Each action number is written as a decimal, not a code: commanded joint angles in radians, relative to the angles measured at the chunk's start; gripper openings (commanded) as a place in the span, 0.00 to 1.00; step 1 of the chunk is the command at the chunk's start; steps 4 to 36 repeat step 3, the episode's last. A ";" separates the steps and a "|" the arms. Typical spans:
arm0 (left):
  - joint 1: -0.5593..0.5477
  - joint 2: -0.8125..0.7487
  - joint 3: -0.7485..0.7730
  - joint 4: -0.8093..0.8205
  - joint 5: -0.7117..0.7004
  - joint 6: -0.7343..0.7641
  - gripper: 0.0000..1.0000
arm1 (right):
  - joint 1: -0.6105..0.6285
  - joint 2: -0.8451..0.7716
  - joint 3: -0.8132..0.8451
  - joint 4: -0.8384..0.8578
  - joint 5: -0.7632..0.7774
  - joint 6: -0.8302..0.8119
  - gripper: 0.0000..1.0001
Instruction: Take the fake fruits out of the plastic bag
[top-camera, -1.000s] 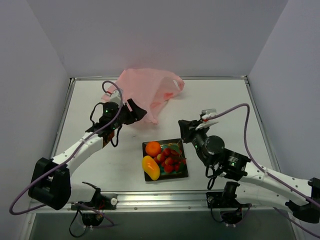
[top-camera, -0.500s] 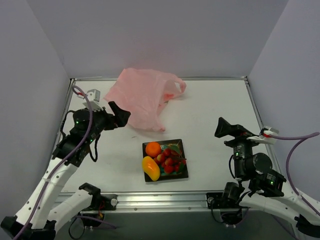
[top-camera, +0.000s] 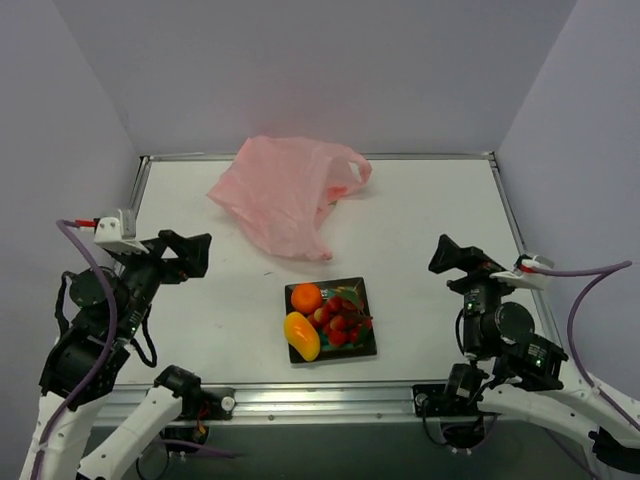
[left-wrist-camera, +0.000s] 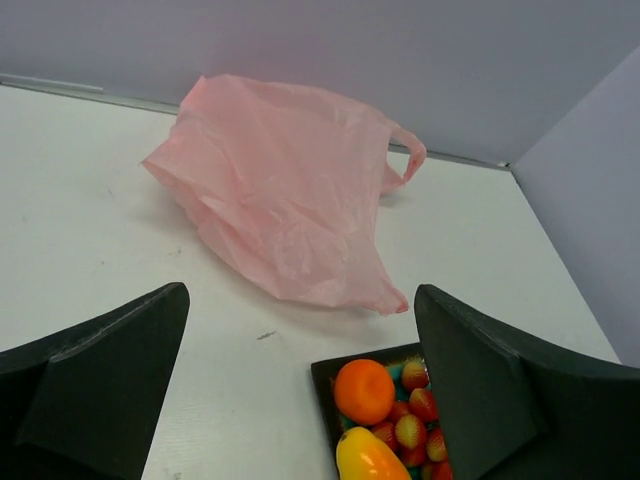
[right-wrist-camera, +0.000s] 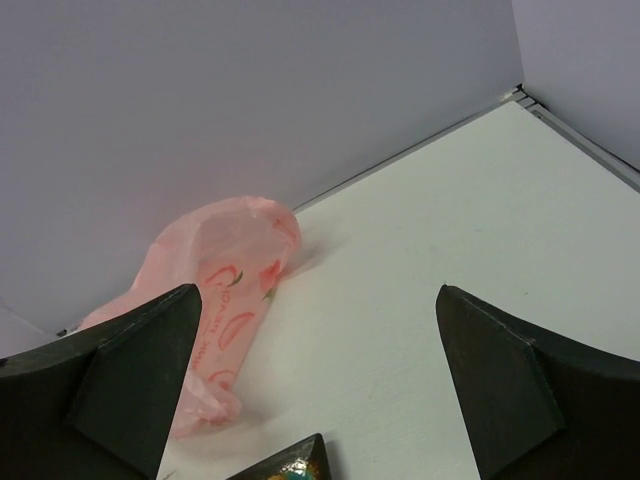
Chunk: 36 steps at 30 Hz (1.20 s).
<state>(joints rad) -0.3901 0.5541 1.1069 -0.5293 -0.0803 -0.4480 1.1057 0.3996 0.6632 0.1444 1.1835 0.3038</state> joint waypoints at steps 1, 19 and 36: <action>0.007 0.036 -0.038 -0.017 -0.006 0.023 0.94 | -0.003 0.036 0.024 0.012 0.056 0.015 1.00; 0.007 0.052 -0.033 -0.002 0.017 0.031 0.94 | -0.001 0.053 0.038 0.012 0.057 0.020 1.00; 0.007 0.052 -0.033 -0.002 0.017 0.031 0.94 | -0.001 0.053 0.038 0.012 0.057 0.020 1.00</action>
